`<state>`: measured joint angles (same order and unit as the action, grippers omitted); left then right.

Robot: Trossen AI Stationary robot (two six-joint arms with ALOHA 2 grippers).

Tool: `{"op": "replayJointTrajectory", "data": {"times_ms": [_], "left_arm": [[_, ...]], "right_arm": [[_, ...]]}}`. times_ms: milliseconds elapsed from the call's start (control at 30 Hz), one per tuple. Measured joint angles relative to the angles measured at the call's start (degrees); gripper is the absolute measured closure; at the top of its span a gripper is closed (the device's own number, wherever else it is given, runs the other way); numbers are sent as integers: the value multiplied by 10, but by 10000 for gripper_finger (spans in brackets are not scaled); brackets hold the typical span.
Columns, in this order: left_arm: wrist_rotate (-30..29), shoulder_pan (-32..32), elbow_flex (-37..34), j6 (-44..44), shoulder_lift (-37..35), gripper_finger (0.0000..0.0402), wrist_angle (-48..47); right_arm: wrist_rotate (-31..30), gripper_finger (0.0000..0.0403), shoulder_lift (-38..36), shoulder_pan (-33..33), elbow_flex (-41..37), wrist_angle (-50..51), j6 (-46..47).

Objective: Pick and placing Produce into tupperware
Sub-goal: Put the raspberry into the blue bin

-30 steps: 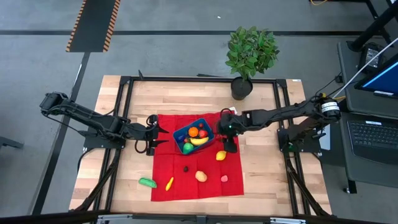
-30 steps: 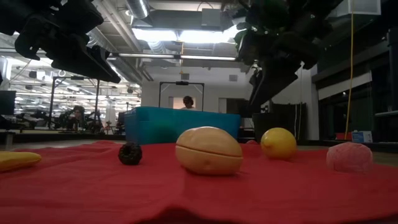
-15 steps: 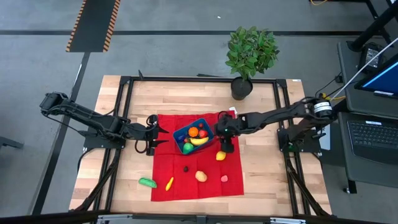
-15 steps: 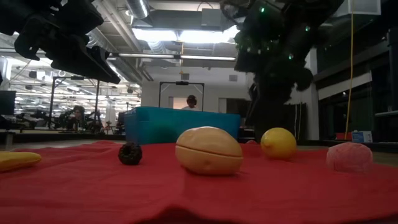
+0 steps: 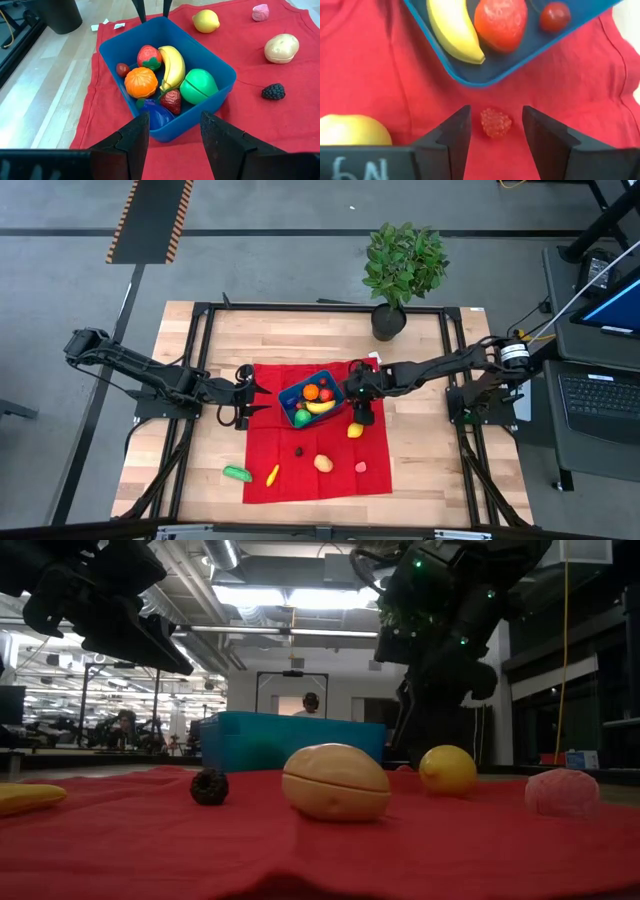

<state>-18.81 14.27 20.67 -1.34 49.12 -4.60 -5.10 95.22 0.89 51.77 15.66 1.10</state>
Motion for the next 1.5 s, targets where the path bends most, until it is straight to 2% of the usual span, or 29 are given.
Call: {"op": "replayJointTrajectory", "data": {"times_ms": [1500], "left_arm": [[0, 0, 0, 0, 0, 234, -10]], "right_arm": [[0, 224, 30, 0, -4, -3, 16]]}}
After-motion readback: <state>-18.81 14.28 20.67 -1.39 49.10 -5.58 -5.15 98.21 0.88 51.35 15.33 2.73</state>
